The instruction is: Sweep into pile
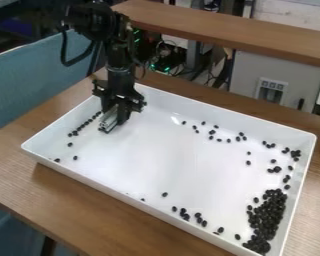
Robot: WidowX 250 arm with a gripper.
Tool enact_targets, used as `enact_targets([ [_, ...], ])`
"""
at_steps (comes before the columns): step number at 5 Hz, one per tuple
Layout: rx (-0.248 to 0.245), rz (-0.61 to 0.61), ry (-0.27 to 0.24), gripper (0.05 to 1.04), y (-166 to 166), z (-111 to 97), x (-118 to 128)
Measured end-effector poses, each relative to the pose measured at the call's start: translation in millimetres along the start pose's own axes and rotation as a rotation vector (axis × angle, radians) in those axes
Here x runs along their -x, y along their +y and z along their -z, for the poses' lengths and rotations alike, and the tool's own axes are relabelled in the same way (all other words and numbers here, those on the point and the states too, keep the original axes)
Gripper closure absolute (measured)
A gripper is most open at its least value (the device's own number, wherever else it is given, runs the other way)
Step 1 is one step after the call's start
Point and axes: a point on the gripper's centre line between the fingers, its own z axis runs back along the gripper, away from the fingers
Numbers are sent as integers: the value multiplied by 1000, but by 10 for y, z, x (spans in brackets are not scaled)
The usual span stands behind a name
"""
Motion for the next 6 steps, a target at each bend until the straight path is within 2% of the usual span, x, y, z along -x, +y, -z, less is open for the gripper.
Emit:
enact_targets([
  [2, 65, 144, 1, 692, -831, -48, 50],
  [3, 82, 157, 4, 692, -961, -61, 52],
  [5, 139, 303, 6, 692, -1760, -122, 88],
  [6, 144, 346, 9, 692, -2012, -138, 194],
])
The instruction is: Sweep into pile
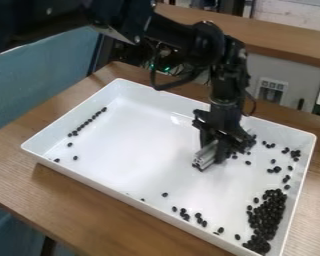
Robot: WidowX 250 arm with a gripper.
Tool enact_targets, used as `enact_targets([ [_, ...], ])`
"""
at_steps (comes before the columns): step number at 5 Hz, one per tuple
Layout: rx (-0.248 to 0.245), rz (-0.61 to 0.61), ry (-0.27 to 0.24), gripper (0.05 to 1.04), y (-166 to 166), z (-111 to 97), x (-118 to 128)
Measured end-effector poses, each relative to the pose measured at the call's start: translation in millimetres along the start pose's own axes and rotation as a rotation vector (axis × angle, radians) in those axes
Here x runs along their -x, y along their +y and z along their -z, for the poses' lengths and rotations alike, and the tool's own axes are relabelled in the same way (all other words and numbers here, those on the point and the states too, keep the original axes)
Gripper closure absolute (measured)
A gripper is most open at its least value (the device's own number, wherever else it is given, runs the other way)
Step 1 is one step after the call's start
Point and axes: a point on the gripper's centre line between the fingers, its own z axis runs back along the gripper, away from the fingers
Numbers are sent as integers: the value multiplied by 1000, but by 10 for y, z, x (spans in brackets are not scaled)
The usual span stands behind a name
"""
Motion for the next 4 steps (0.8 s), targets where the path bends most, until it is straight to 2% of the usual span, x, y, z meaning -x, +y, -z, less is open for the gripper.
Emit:
enact_targets([
  [1, 4, 40, -3, 627, -240, -1, 66],
  [2, 29, 15, 9, 305, -291, -5, 201],
  [3, 28, -46, 3, 94, -193, -20, 249],
  [4, 30, -65, 23, 83, -148, -64, 258],
])
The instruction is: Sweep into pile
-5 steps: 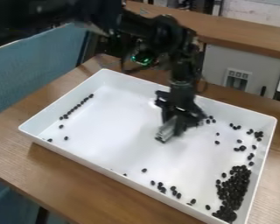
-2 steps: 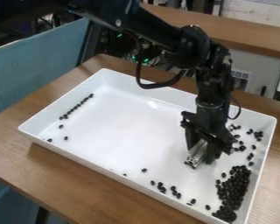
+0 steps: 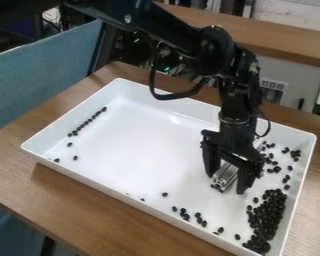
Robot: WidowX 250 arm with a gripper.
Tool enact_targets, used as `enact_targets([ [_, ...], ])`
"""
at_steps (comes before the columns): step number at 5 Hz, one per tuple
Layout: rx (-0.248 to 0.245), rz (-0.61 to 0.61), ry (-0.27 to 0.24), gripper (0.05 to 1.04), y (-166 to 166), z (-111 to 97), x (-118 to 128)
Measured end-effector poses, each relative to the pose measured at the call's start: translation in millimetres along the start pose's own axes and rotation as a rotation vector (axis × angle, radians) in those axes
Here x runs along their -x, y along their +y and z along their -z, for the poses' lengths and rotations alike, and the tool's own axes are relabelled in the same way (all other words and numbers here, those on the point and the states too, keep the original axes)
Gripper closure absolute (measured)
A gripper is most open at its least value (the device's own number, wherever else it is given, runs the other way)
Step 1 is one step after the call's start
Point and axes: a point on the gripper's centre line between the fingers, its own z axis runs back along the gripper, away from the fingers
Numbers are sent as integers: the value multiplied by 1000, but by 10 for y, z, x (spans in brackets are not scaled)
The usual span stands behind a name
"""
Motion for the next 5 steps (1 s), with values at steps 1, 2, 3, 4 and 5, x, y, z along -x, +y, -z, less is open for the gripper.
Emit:
enact_targets([
  [1, -7, -19, 9, 83, 51, -138, -17],
  [2, -49, -95, -39, 82, 293, -638, 30],
  [3, -133, -199, 21, 83, 708, -762, 219],
  [4, -155, -308, 15, 83, 1102, -996, 397],
  [5, -197, -425, 19, 83, 1427, -1271, 668],
])
